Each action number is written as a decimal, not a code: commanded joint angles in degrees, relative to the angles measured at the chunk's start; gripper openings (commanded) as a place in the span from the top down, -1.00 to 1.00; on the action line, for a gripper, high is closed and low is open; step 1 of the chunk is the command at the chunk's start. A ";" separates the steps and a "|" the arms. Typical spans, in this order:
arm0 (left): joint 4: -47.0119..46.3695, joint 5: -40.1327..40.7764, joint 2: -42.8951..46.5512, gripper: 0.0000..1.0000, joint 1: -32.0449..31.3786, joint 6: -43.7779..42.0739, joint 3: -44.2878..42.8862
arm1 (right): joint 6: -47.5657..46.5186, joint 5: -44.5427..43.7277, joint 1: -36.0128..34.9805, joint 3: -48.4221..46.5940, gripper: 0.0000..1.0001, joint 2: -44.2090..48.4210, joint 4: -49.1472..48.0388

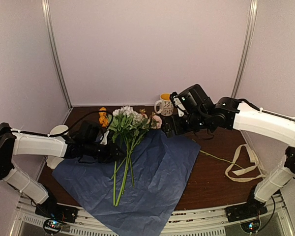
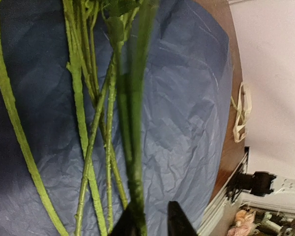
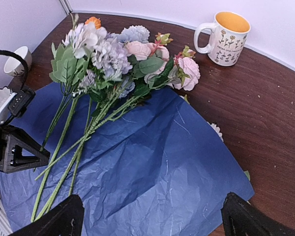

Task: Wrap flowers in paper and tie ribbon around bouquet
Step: Place the fake flower on the flattened wrapping paper, then pick up the fake flower from the center of the board.

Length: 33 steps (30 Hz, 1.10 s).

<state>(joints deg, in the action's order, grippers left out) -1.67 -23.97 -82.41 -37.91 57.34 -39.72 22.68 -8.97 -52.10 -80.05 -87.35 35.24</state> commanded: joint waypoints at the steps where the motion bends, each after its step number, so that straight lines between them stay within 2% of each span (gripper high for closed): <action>1: -3.36 -0.38 0.15 0.05 -0.37 1.88 0.07 | -1.05 -3.99 1.16 0.64 -1.00 3.83 2.84; 2: -1.80 0.38 0.79 -0.13 -0.79 1.15 -0.44 | -2.30 -4.09 1.67 0.10 -1.00 4.49 4.02; 4: 3.81 2.78 2.15 -0.37 -1.92 -2.04 -2.62 | -4.09 -6.36 3.07 -1.35 -1.00 5.24 7.88; 7: 12.65 7.05 3.35 -0.50 -4.16 -6.94 -5.87 | -4.70 -14.09 7.60 -3.55 -1.00 4.98 16.91; 11: 21.10 11.64 5.11 -0.64 -6.33 -11.51 -8.34 | -7.84 -17.25 17.57 -0.46 -1.00 4.76 23.27; 16: 27.61 17.25 10.13 -0.74 -8.74 -14.80 -9.66 | -18.53 -3.27 26.22 2.81 -0.96 1.09 31.71; 17: 28.85 18.30 10.84 -0.83 -9.19 -15.92 -10.25 | -19.95 -1.74 27.09 2.57 -0.95 -0.74 33.30; 19: 31.88 20.63 11.66 -0.87 -9.60 -19.01 -12.67 | -21.90 0.08 28.70 1.41 -0.91 -4.82 35.45; 23: 37.15 28.51 12.62 -0.95 -9.57 -25.50 -16.92 | -26.59 7.64 30.78 -1.07 -0.82 -12.72 34.97; 26: 38.99 33.43 14.17 -0.96 -9.42 -28.74 -17.28 | -29.46 8.83 31.26 -3.09 -0.77 -18.76 33.10; 29: 38.67 35.67 15.81 -0.96 -9.18 -30.49 -16.57 | -31.50 12.29 33.10 -6.97 -0.55 -25.39 32.85; 31: 38.40 35.93 16.26 -0.96 -8.79 -31.43 -16.21 | -30.59 15.64 34.51 -9.42 -0.33 -28.95 34.21; 33: 37.87 36.30 16.17 -0.96 -8.47 -32.07 -15.61 | -29.62 19.86 35.07 -9.98 -0.29 -30.94 34.38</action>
<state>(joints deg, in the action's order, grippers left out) 36.29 8.62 -66.92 -47.16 29.12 -55.90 -6.35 2.59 -19.07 -87.15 -115.46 68.29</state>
